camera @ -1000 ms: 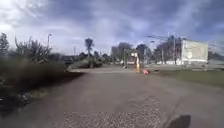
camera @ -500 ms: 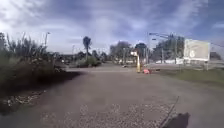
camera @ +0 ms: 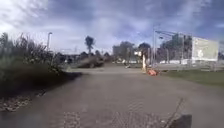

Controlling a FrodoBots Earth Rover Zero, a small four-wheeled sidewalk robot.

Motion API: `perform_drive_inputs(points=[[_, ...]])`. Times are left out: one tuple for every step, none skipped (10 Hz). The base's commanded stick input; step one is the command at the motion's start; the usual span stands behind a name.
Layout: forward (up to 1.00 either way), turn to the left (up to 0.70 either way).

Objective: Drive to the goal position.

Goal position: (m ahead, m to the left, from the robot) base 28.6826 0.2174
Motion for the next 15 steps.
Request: perform_drive_inputs(points=[[0.69,0.01],[0.7,0.01],[0.7,-0.12],[0.7,-0.17],[0.7,-0.22],[0.7,-0.23],[0.7,-0.23],[0.7,-0.22],[0.7,-0.22],[0.7,-0.22],[0.7,-0.2],[0.7,-0.19],[0.7,-0.12],[0.7,-0.11],[0.7,-0.11]])
